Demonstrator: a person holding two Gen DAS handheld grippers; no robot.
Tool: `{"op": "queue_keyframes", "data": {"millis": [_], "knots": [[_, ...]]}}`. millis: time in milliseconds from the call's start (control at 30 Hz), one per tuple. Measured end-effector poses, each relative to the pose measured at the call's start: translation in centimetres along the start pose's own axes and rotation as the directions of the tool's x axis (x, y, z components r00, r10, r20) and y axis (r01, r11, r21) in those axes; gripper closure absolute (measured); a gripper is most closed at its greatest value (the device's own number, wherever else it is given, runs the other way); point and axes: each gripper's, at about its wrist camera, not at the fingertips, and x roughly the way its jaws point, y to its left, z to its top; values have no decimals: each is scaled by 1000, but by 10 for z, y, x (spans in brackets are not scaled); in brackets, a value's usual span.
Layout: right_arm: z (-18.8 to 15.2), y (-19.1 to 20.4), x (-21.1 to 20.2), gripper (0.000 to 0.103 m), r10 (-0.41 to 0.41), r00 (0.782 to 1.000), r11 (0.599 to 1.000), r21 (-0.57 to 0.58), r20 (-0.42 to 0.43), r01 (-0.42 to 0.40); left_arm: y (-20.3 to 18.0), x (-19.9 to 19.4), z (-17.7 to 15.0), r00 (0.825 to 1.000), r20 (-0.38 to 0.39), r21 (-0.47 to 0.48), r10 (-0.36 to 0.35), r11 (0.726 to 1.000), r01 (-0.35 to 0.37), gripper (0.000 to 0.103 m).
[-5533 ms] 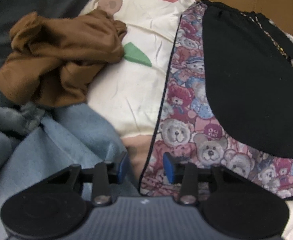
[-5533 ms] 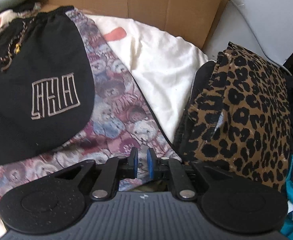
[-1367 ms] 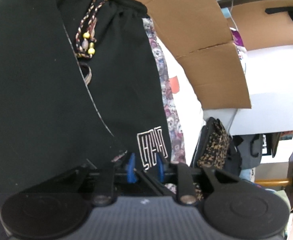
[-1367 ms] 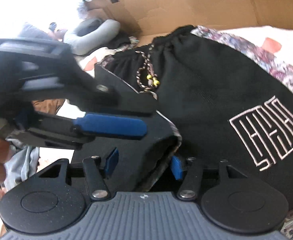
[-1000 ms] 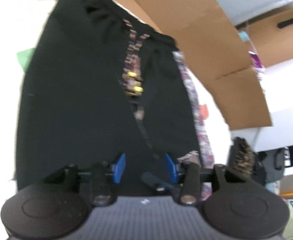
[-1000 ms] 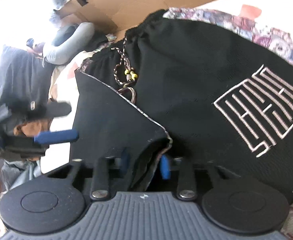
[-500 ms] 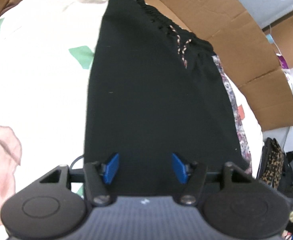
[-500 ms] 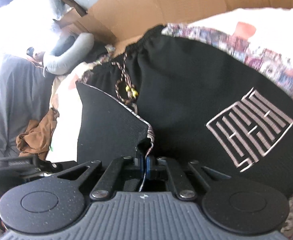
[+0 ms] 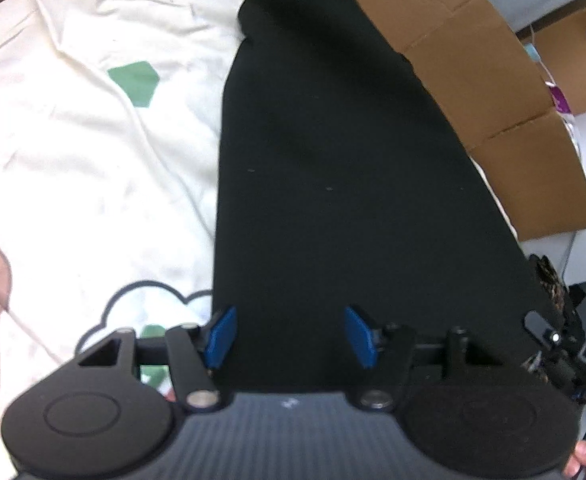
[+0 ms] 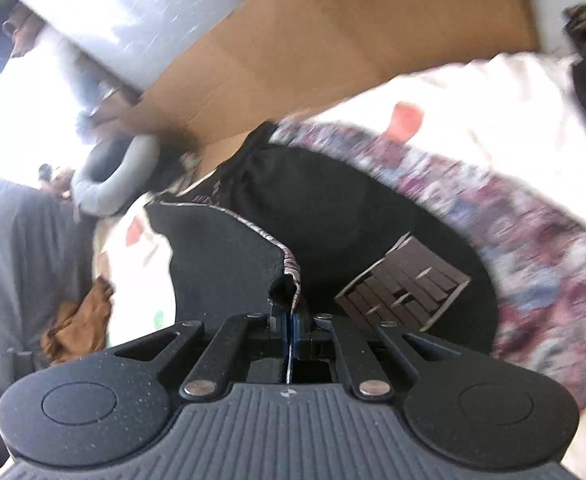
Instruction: Fold clothes
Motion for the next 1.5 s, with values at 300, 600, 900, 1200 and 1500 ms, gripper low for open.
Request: {"op": "queue_keyframes", "data": {"millis": [300,600,900,1200,1500], "knots": [[11,-21,-37,102,-70,995,997,44,76,67,4,7,-8,998,-70,-37,-5,999,3,43],[23,-49,-76,102,-192,968,980,89,159,180,3,10,-9,993,-116,-15,3,1000,-5,46],[20,-80,-89,102,-305,939,947,153,161,281,-4,18,-23,978,-189,-36,-86,996,81,46],[11,-101,-91,102,-357,924,925,190,135,329,-17,26,-42,952,-260,-60,-163,986,153,46],[1,-117,-85,102,-395,913,906,208,101,369,-44,45,-70,913,-371,19,-167,982,187,73]]}}
